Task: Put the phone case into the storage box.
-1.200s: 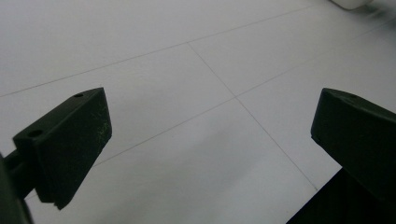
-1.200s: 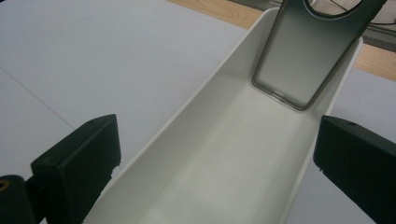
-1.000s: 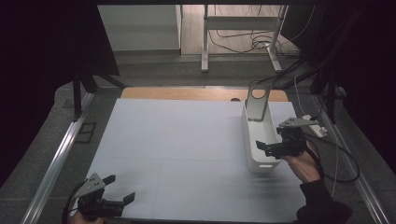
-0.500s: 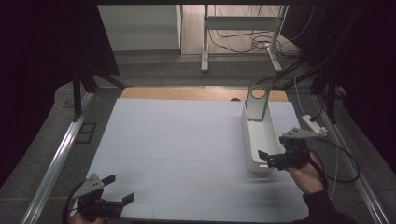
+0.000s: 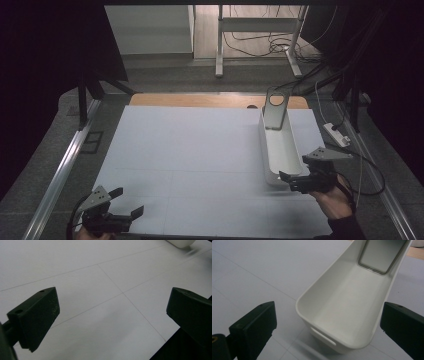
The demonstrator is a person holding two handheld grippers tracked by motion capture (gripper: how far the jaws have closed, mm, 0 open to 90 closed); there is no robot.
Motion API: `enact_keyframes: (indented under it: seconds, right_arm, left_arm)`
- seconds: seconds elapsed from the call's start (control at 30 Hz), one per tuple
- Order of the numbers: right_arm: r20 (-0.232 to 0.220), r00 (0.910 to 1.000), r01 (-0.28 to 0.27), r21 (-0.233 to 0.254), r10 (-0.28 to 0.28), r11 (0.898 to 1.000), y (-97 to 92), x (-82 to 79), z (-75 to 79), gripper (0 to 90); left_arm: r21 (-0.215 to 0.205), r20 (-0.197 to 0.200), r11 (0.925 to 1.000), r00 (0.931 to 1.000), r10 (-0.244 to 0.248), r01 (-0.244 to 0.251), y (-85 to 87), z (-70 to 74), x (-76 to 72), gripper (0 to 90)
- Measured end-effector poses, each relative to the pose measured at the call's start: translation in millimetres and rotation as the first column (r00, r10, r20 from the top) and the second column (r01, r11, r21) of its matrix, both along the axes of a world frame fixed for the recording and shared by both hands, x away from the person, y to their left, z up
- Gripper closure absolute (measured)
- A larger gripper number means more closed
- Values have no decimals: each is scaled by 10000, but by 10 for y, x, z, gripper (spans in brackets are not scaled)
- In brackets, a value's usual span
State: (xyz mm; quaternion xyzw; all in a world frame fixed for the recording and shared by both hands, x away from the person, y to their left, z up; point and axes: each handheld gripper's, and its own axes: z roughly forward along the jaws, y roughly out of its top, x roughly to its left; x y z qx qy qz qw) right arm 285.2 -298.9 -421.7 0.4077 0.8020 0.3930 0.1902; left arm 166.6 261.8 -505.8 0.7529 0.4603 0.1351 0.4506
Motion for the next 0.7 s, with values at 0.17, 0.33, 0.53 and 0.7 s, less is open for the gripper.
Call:
enact_keyframes:
  seconds: [0.17, 0.33, 0.53, 0.7]
  right_arm:
    - [69, 10000, -9, 74, 8, 10000, -40, -103, -10, 13]
    - [96, 9998, 163, -62, -162, 9998, -101, -176, -68, 13]
    - [84, 9989, 456, -144, -454, 9989, -190, -277, -126, 10]
    - [60, 9983, 587, -88, -586, 9982, -235, -356, -150, 8]
  left_arm:
    - [17, -17, 10000, 10000, 9, -9, -1, 1, 0, 0]
    - [92, -31, 10000, 10000, 37, -36, -8, 1, 1, 0]
    - [108, -55, 9999, 10000, 58, -58, -9, 1, 3, 0]
    - [133, -75, 9999, 9999, 86, -85, -11, 1, 5, 0]
